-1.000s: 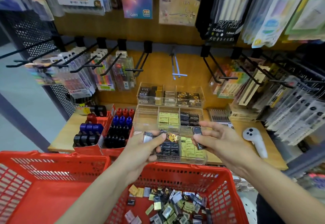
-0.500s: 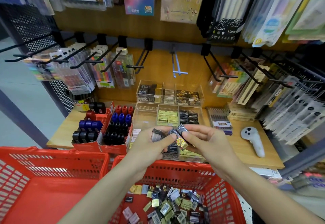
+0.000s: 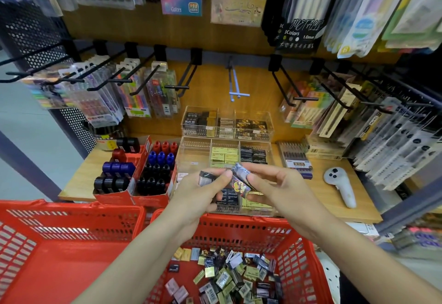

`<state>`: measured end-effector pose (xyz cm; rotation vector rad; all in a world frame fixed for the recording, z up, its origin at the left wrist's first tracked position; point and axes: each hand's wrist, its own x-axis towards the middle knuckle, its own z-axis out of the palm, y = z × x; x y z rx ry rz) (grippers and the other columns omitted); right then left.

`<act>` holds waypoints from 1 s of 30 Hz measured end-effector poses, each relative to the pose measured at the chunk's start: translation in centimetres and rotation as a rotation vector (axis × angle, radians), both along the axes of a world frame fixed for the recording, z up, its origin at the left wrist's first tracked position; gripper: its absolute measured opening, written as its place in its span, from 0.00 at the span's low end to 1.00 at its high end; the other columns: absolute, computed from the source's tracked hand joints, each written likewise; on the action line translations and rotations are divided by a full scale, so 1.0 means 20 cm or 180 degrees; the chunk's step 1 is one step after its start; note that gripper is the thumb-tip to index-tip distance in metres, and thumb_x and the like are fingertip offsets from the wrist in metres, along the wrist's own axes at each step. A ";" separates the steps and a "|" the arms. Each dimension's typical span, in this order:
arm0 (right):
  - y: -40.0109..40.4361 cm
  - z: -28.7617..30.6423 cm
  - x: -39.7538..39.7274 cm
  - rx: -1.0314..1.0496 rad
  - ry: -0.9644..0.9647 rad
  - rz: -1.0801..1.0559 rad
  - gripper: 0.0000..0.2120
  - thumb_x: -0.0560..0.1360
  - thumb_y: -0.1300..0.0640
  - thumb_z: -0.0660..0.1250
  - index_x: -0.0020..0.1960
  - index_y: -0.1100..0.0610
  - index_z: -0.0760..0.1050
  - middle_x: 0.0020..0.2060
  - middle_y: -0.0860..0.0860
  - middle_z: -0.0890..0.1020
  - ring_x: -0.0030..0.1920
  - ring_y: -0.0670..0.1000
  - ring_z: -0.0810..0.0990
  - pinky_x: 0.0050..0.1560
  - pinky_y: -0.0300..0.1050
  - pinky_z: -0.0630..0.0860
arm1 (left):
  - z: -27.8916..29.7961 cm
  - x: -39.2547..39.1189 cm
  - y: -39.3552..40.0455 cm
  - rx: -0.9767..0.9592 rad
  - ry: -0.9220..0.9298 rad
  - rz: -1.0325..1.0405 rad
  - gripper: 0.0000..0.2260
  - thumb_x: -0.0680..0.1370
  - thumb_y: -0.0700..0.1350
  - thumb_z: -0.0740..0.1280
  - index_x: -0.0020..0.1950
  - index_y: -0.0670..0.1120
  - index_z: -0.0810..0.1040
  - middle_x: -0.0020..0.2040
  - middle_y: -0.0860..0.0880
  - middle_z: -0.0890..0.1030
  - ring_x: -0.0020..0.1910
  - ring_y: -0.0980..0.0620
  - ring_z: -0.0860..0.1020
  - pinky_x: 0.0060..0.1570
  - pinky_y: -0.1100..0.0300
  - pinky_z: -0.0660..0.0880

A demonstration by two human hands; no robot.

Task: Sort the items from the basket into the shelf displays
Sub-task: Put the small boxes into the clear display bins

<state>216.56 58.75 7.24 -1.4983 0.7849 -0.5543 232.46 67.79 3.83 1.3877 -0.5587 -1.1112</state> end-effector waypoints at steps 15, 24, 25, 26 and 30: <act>0.03 -0.03 0.02 -0.0680 -0.0119 -0.0276 0.12 0.73 0.67 0.72 0.47 0.51 0.86 0.49 0.41 0.85 0.54 0.37 0.81 0.51 0.29 0.76 | 0.01 0.00 0.00 0.0034 0.0390 0.0200 0.18 0.67 0.55 0.75 0.53 0.48 0.86 0.39 0.48 0.78 0.30 0.58 0.71 0.24 0.67 0.65; 0.00 -0.04 0.02 0.0195 -0.0070 -0.0251 0.13 0.63 0.63 0.80 0.45 0.50 0.85 0.47 0.45 0.86 0.51 0.44 0.84 0.48 0.35 0.77 | 0.01 0.01 0.01 -0.0140 0.0239 0.0088 0.18 0.66 0.56 0.76 0.52 0.50 0.85 0.36 0.51 0.78 0.32 0.58 0.73 0.26 0.67 0.67; 0.00 -0.04 0.02 0.0258 -0.0047 -0.0213 0.13 0.63 0.61 0.81 0.45 0.50 0.85 0.47 0.46 0.86 0.52 0.45 0.84 0.51 0.37 0.77 | 0.01 0.01 0.01 -0.0138 0.0244 0.0085 0.18 0.66 0.56 0.76 0.52 0.50 0.85 0.36 0.51 0.78 0.32 0.58 0.73 0.26 0.67 0.67; 0.00 -0.04 0.02 0.0286 -0.0031 -0.0189 0.14 0.63 0.61 0.81 0.46 0.49 0.85 0.48 0.46 0.86 0.53 0.45 0.84 0.52 0.38 0.77 | 0.01 0.01 0.01 -0.0132 0.0244 0.0084 0.18 0.66 0.56 0.76 0.52 0.50 0.85 0.36 0.51 0.78 0.32 0.58 0.73 0.26 0.67 0.67; 0.00 -0.03 0.01 -0.0054 0.0069 -0.0183 0.15 0.62 0.63 0.81 0.45 0.49 0.86 0.46 0.41 0.86 0.49 0.37 0.82 0.39 0.28 0.75 | 0.00 0.01 0.00 -0.0061 0.0091 -0.0041 0.14 0.69 0.56 0.75 0.51 0.52 0.86 0.36 0.51 0.78 0.32 0.58 0.73 0.26 0.67 0.67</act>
